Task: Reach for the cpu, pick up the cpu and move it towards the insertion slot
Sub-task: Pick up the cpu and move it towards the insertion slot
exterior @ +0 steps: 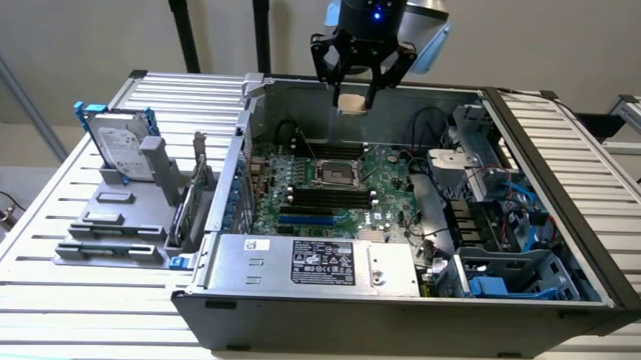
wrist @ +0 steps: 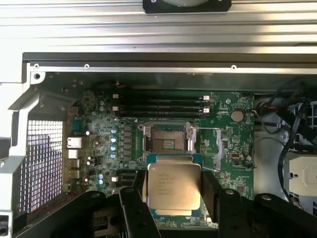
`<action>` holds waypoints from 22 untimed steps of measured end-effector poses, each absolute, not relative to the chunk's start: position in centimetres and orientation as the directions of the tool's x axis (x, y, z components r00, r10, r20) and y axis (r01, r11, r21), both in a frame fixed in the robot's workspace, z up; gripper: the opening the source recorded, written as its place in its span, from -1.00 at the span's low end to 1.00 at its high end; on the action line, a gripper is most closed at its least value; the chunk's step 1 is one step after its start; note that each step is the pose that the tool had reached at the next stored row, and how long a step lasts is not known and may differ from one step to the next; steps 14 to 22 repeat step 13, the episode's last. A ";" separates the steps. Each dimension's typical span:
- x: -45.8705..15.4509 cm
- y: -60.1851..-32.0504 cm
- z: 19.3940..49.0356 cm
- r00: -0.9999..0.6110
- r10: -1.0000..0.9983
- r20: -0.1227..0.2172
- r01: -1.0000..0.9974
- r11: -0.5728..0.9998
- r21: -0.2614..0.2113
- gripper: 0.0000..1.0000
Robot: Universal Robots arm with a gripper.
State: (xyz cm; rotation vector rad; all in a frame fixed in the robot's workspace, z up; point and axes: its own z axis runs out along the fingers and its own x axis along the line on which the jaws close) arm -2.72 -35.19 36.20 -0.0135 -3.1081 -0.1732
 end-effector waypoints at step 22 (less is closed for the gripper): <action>-2.7 -34.5 36.1 -1.000 0.007 0.028 0.010 0.994 0.107 0.08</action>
